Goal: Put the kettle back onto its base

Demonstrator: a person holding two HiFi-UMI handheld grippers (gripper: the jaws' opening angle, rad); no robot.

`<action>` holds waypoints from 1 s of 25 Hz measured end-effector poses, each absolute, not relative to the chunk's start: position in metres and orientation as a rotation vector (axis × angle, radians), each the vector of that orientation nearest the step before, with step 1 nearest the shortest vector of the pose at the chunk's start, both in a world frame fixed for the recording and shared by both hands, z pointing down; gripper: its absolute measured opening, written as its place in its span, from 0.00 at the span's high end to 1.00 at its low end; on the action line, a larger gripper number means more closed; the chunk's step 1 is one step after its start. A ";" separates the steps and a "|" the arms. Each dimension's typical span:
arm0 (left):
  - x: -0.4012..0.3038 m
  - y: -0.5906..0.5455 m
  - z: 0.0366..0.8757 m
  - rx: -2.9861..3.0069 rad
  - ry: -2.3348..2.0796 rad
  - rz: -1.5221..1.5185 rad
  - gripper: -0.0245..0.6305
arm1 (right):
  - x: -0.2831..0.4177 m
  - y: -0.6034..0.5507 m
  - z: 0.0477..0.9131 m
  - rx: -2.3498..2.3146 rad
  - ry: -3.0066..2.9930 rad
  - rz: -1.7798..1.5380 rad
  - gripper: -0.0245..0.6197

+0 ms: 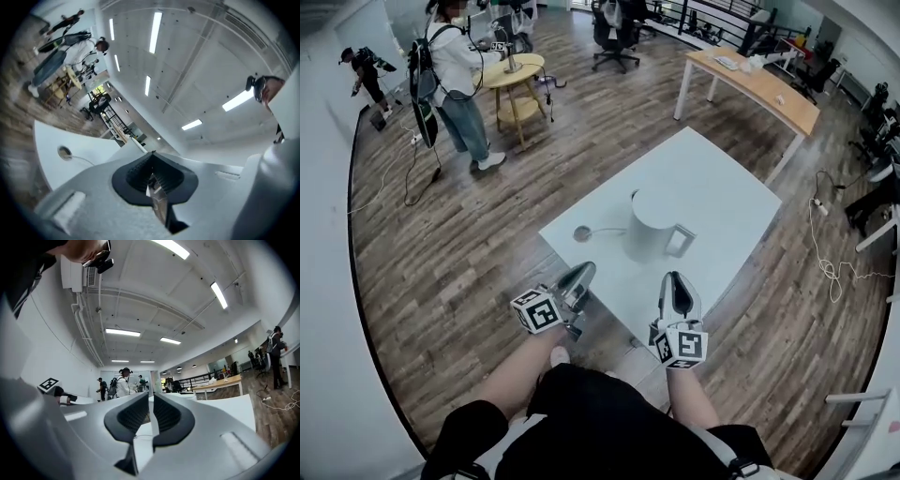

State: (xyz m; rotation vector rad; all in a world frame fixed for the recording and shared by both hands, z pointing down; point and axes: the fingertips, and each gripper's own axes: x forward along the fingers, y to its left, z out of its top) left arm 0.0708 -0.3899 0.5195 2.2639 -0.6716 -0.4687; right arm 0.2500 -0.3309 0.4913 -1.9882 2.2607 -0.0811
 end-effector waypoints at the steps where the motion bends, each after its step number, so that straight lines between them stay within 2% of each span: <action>1: 0.062 -0.389 0.517 2.309 -0.721 -0.435 0.96 | 0.245 -0.326 0.487 -1.971 2.269 -0.075 0.91; 3: 0.044 -0.388 0.512 2.394 -0.806 -0.380 0.96 | 0.236 -0.319 0.478 -1.955 2.273 -0.059 0.96; 15: -0.032 -0.377 0.474 2.608 -0.974 -0.335 0.96 | 0.194 -0.296 0.470 -1.995 2.218 -0.100 0.96; 25: -0.054 -0.362 0.489 2.641 -0.931 -0.288 0.96 | 0.155 -0.274 0.480 -2.039 2.211 -0.132 0.96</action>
